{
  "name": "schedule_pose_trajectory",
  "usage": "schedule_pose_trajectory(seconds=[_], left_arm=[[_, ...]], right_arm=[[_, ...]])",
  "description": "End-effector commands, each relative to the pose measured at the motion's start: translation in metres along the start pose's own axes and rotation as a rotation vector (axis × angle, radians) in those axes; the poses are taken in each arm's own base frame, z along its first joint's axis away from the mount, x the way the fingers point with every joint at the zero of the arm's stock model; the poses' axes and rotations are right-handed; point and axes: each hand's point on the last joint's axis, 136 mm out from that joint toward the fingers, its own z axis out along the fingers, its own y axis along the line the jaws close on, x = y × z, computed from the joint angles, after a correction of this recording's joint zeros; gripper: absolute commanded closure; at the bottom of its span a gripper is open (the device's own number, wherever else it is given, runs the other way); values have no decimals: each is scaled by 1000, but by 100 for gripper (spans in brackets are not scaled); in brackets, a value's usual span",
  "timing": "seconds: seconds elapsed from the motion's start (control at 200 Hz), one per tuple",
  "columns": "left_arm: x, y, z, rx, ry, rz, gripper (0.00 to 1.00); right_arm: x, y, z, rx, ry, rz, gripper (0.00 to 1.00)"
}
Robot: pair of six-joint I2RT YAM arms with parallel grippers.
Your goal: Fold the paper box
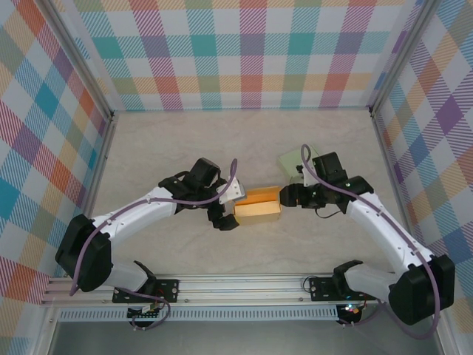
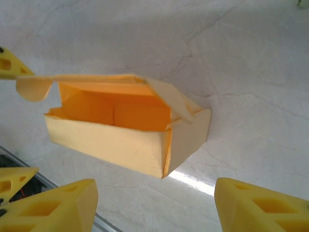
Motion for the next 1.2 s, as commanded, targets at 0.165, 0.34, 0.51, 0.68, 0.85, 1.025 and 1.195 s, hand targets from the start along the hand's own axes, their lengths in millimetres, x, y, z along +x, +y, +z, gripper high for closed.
schedule_pose_trajectory(seconds=[0.165,0.34,0.51,0.68,0.85,1.025,1.195], left_arm=[[-14,2,1,-13,-27,72,0],[-19,5,9,-17,-6,99,0],[-23,4,16,-3,36,131,0],[-26,-1,21,17,47,147,0],[-25,-8,27,41,62,157,0],[-20,-14,33,63,97,158,0],[-13,-16,40,56,132,164,0]], right_arm=[[35,-14,17,20,38,82,34],[29,-10,23,-8,27,86,35],[29,-8,30,-19,45,87,37],[32,-8,39,-25,59,91,39],[34,-8,46,-24,78,89,45],[33,-9,51,-12,80,88,51],[32,-16,59,20,95,105,58]])
